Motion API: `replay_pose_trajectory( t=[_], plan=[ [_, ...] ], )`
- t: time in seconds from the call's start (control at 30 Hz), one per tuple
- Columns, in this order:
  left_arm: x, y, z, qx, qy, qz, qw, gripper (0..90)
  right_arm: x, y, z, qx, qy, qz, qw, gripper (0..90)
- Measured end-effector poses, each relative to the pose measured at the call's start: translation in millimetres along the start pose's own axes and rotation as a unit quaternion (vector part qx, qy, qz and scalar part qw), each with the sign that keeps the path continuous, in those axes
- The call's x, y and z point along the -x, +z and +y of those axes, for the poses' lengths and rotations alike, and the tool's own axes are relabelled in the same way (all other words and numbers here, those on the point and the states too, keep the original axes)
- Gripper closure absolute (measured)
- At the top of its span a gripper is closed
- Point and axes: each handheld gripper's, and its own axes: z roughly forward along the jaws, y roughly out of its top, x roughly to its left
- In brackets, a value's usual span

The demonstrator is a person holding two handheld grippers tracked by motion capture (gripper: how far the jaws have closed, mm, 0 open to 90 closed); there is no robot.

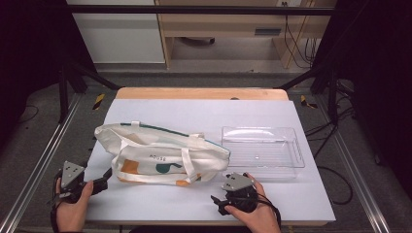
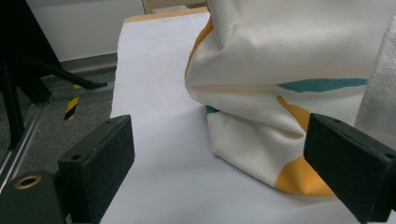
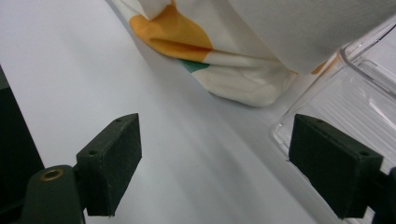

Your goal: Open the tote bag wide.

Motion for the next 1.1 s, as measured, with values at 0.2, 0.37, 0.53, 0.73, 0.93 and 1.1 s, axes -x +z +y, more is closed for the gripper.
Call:
replay_pose_trajectory(
  t=[0.2,0.37,0.53,0.73,0.93,1.1],
  plan=[
    [-2.1,2.6,0.1,0.001,-0.009,-0.004,0.9999,8.4,-0.5,-1.8,1.1,0.017,0.001,0.002,0.9999,17.4],
    [0.0,1.4,0.5,0.015,-0.016,-0.004,0.9998,8.2,-1.5,-5.2,2.4,0.03,0.006,-0.003,0.9995,16.4],
    [4.9,-3.9,1.2,0.037,-0.005,-0.008,0.9993,9.2,0.8,-14.5,2.0,0.043,0.011,-0.008,0.999,19.5],
    [-1.8,-14.9,4.9,0.06,-0.013,-0.016,0.998,10.2,4.8,-39.2,4.7,0.069,0.008,-0.022,0.9973,33.0],
    [-9.5,-29.9,29.0,0.066,0.009,-0.037,0.9971,10.6,18.1,-72.6,22.2,0.105,0.025,-0.04,0.9933,38.5],
    [-20.8,-50.0,85.4,0.073,0.041,-0.057,0.9948,10.9,24.9,-101.2,52.3,0.134,0.006,-0.047,0.9898,42.3]
  ],
)
